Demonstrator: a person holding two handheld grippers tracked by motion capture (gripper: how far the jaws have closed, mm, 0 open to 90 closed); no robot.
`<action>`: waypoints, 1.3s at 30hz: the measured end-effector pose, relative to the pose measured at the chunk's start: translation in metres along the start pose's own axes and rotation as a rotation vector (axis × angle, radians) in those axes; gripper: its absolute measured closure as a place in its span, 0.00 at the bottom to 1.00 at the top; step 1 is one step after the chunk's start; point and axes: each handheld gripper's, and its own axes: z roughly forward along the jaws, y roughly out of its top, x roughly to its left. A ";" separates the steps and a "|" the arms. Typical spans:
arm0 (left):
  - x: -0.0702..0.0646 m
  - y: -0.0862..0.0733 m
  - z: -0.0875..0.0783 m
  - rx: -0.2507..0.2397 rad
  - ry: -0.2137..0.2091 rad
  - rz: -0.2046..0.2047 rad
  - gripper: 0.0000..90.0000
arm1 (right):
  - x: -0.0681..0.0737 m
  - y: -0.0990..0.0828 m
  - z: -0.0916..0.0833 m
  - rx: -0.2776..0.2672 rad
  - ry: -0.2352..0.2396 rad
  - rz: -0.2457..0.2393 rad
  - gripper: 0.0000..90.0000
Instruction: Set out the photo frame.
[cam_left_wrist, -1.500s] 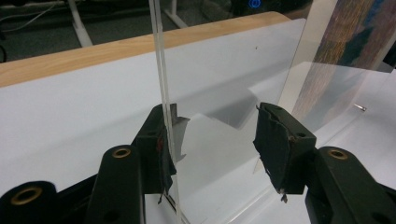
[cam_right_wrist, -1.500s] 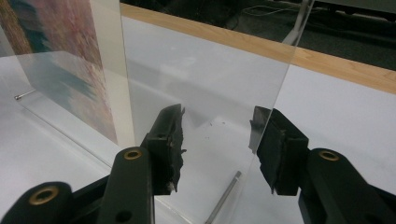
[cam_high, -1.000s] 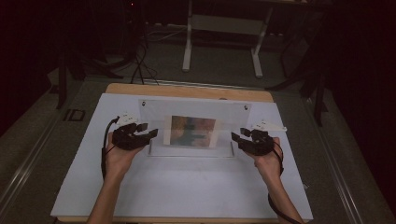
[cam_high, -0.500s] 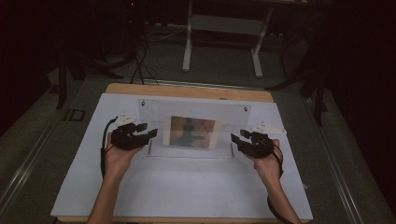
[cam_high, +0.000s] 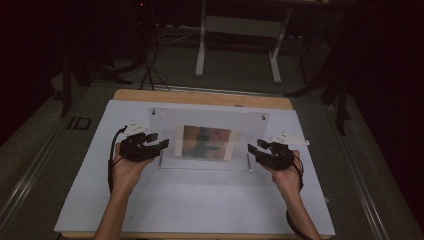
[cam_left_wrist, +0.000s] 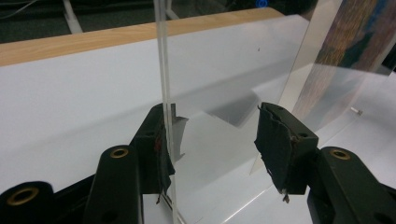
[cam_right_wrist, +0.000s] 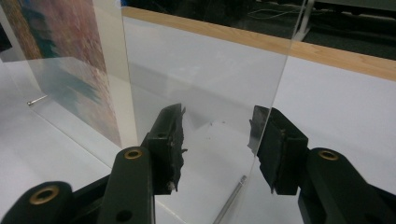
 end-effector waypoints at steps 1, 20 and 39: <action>0.000 0.000 0.000 0.000 0.000 0.002 0.53 | 0.000 0.000 0.000 0.000 -0.001 -0.001 0.59; 0.004 -0.003 0.001 -0.025 -0.020 0.004 0.53 | 0.005 -0.003 -0.001 -0.019 -0.023 0.001 0.59; 0.004 -0.006 -0.004 -0.047 -0.026 -0.016 0.49 | 0.000 -0.007 -0.007 -0.044 -0.032 -0.008 0.56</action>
